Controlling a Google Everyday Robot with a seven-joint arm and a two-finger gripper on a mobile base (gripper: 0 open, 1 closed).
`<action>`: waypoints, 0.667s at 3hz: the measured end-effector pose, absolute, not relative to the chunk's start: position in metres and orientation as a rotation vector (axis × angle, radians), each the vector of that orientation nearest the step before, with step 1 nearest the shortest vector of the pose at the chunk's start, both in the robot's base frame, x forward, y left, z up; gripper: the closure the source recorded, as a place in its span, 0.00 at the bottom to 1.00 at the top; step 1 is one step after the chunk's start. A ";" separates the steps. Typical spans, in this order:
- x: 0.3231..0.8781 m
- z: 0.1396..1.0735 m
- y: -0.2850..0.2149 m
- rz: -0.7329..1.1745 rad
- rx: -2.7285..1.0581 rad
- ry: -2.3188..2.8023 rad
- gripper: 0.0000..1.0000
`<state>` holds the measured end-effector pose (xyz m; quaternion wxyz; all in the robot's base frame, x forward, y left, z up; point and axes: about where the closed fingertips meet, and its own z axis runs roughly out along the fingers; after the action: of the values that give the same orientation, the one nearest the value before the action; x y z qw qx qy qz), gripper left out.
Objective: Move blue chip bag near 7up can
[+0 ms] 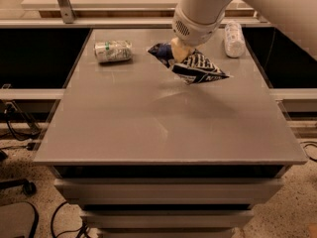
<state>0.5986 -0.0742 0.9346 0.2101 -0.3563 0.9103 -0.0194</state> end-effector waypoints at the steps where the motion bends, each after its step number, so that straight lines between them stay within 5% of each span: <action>1: 0.610 0.936 -0.065 -0.082 -0.919 2.537 1.00; 2: 0.638 0.937 -0.047 -0.123 -0.813 2.539 1.00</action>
Offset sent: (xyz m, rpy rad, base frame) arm 0.0800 0.0516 0.0041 -0.0040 -0.1091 -0.2335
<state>0.6384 -0.0470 0.9366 0.2343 -0.2962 0.9249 -0.0449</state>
